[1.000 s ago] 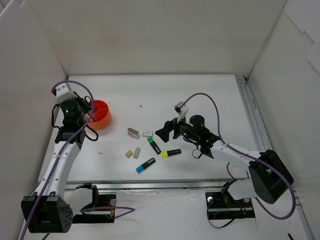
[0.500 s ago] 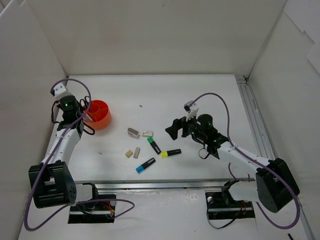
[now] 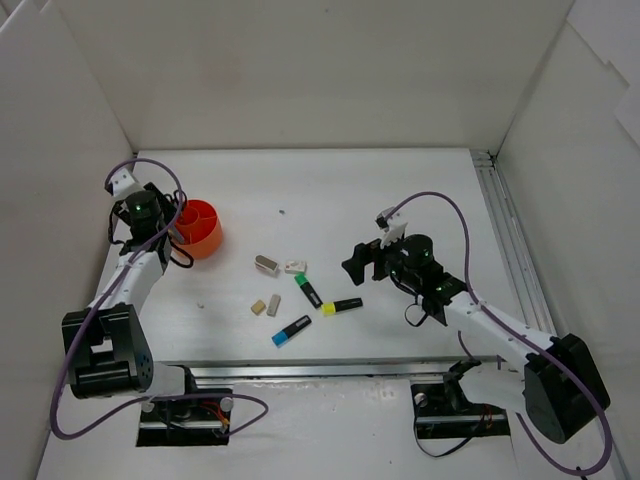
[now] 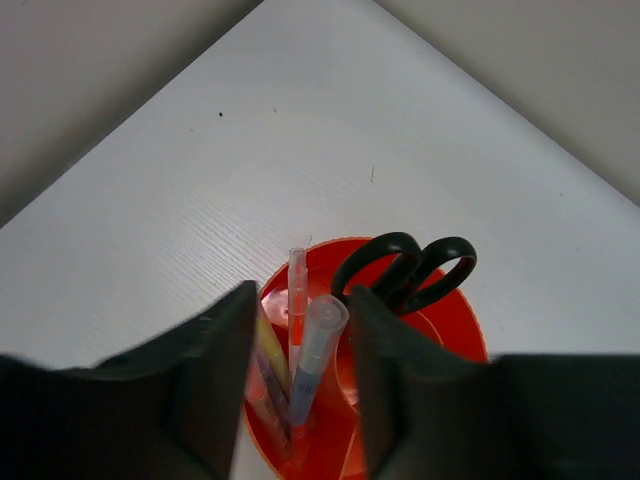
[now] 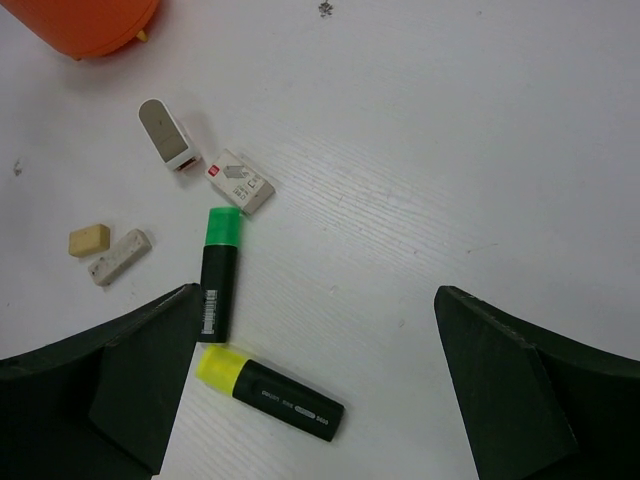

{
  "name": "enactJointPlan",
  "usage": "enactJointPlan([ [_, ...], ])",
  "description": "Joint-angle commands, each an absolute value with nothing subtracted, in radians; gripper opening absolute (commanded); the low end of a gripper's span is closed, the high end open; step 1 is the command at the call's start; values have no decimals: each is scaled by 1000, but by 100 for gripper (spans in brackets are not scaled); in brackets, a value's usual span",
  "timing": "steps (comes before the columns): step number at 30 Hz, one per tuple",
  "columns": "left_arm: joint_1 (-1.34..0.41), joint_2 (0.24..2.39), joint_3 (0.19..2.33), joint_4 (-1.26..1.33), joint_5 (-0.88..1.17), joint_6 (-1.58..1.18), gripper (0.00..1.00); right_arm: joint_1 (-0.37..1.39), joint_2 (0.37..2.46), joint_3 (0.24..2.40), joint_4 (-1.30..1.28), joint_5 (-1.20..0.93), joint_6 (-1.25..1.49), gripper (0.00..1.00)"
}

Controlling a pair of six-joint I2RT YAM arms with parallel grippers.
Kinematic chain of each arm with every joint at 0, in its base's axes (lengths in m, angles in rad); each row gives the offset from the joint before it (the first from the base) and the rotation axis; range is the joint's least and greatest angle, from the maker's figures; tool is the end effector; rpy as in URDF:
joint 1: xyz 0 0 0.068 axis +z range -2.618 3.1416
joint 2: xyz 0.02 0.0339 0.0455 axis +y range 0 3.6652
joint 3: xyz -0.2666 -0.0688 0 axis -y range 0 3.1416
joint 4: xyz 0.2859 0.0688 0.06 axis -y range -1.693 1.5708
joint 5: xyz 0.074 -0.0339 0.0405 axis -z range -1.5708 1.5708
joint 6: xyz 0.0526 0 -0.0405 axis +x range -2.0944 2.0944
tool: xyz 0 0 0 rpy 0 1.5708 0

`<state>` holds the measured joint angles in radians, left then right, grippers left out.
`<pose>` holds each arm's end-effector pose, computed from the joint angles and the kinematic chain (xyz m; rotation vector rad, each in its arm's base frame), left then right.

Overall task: Sort the stationery into containers
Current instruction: Place the pen in the storage box, then pick up the pen from the corner of the board.

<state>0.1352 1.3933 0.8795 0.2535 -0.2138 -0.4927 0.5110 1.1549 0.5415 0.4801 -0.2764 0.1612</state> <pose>0.3677 0.0613 0.2554 -0.7045 1.6840 -0.0565 0.2582 0.1612 0.2253 -0.5117 1.6780 0.7311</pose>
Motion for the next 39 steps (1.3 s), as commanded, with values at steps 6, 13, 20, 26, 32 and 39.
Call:
enactJointPlan([
  [6, 141, 1228, 854, 170, -181, -594, 94, 505, 1062, 511, 499, -250, 156, 98],
  [13, 141, 1036, 861, -106, -46, -630, 99, 515, 1052, 498, 483, -388, 78, 98],
  [20, 86, 885, 813, -294, 162, -624, 100, 762, 1239, 643, 315, -338, -164, 98],
  [26, 75, 738, 724, -414, 247, -634, 100, 911, 1391, 774, 232, -343, -333, 98],
  [32, 66, 683, 684, -462, 253, -655, 99, 976, 1590, 943, 123, -436, -452, 98],
  [39, 66, 730, 686, -420, 258, -660, 100, 1000, 1738, 1000, 74, -388, -482, 98],
])
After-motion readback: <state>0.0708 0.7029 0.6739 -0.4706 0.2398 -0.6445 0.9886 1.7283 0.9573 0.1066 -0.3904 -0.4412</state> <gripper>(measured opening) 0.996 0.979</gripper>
